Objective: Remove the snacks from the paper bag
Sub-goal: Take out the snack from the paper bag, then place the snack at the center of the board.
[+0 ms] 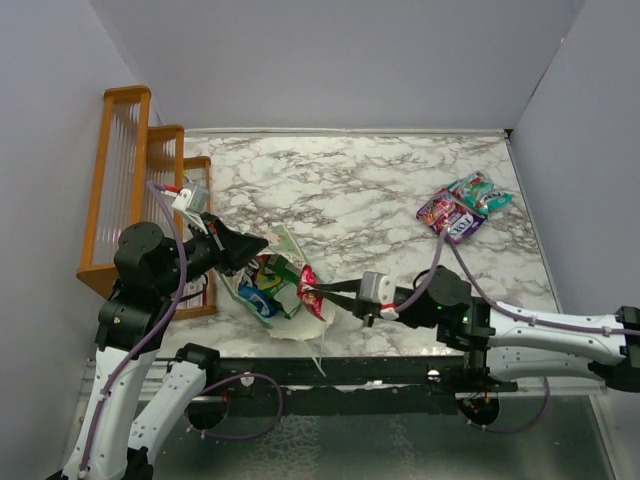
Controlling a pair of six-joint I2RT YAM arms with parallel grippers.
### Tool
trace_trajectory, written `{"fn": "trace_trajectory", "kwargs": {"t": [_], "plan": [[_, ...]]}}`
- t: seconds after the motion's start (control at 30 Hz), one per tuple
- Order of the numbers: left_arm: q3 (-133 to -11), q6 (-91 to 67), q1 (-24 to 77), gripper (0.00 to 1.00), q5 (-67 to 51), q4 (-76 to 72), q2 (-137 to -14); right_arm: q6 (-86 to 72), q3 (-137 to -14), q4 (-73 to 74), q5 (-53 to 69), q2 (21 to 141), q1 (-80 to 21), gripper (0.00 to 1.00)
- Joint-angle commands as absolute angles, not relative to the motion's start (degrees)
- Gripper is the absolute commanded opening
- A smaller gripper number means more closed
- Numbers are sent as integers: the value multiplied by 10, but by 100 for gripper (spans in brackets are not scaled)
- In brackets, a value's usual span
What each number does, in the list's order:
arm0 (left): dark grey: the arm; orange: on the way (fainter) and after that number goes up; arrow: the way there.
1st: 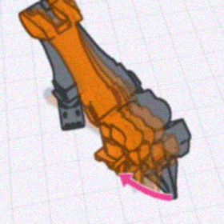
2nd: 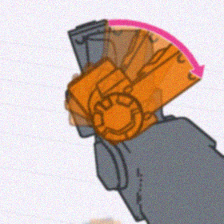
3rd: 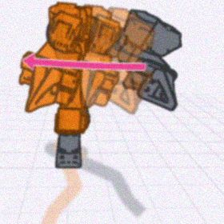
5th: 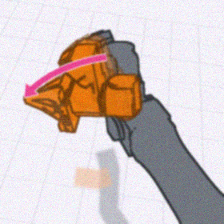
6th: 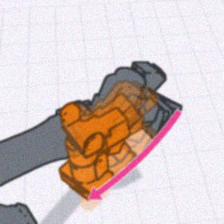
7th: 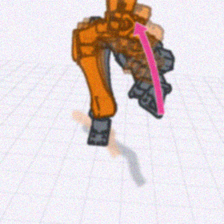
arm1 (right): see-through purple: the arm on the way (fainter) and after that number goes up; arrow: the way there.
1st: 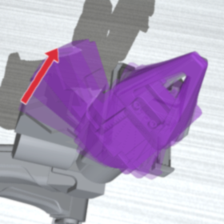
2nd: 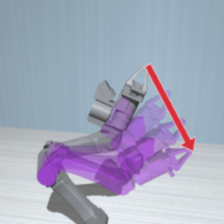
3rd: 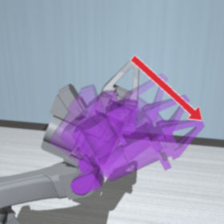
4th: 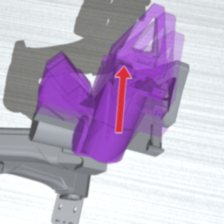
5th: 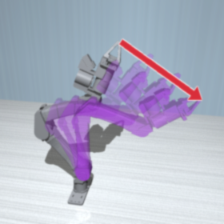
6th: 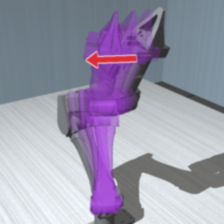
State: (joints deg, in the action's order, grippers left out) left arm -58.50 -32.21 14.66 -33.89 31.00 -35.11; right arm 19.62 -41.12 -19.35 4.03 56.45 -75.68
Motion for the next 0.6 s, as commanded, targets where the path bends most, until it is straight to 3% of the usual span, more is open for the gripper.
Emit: {"fn": "trace_trajectory", "kwargs": {"t": [0.0, 0.13, 0.23, 0.37, 0.47, 0.53, 0.57], "plan": [[-597, -311, 147, 0, -317, 306, -352, 167, -425, -143, 80, 491, -759, 1], [-591, -311, 147, 0, -318, 302, -354, 189, -420, -157, -22, 454, -760, 1], [-592, -309, 147, 0, -316, 306, -356, 212, -382, -233, -187, 442, -759, 1], [-594, -307, 147, 0, -312, 310, -356, 266, -301, -423, -415, 462, -759, 1], [-594, -305, 147, 0, -310, 312, -357, 350, -239, -627, -502, 510, -737, 1], [-594, -303, 147, 0, -310, 312, -360, 294, -236, -614, -510, 536, -678, 2], [-594, -302, 147, 0, -311, 312, -363, 222, -248, -534, -498, 542, -637, 1]]}}
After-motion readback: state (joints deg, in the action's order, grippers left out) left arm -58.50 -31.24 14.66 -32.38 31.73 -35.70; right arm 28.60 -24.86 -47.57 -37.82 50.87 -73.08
